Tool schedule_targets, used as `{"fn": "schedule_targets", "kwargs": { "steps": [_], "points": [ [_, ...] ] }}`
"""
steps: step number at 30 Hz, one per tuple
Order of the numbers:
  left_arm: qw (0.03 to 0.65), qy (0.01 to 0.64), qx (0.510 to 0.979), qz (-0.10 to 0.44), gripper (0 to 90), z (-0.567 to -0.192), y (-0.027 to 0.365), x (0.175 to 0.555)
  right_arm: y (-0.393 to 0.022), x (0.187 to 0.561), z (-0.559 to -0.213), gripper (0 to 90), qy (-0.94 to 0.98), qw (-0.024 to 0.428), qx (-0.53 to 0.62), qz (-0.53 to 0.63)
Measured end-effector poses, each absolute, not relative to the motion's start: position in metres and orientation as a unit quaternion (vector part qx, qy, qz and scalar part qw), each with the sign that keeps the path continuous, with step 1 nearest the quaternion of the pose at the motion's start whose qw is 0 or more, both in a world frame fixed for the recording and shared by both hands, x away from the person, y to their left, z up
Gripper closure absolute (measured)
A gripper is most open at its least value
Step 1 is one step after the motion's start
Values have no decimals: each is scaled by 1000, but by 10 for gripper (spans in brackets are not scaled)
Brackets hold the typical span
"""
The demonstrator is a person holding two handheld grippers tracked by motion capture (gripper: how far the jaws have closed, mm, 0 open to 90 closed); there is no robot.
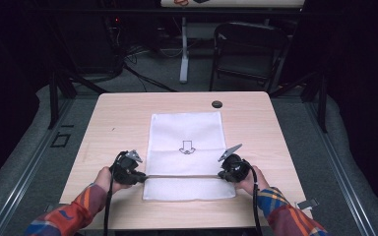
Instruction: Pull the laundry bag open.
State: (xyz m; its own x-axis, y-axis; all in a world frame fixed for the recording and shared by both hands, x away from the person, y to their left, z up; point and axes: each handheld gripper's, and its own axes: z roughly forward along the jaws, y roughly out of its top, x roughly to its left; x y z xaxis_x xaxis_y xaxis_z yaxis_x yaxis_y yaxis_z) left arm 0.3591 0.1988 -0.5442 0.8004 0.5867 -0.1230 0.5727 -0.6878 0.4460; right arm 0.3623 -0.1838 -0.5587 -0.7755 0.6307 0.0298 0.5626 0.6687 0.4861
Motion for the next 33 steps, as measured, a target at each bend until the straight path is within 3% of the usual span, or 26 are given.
{"fn": "schedule_targets", "kwargs": {
  "steps": [16, 20, 22, 29, 33],
  "points": [
    [238, 323, 916, 12, 799, -544, 203, 357, -181, 362, -557, 892, 920, 78, 308, 229],
    [240, 325, 915, 13, 556, -541, 204, 357, -176, 358, -546, 771, 923, 106, 289, 230],
    [238, 329, 913, 26, 467, -538, 205, 356, -176, 355, -539, 666, 919, 122, 290, 238],
    [251, 357, 899, 44, 274, -530, 217, 352, -201, 349, -520, 278, 903, 129, 327, 247],
    [254, 376, 889, 63, 187, -525, 226, 349, -227, 348, -515, 147, 888, 129, 366, 247]
  ]
}}
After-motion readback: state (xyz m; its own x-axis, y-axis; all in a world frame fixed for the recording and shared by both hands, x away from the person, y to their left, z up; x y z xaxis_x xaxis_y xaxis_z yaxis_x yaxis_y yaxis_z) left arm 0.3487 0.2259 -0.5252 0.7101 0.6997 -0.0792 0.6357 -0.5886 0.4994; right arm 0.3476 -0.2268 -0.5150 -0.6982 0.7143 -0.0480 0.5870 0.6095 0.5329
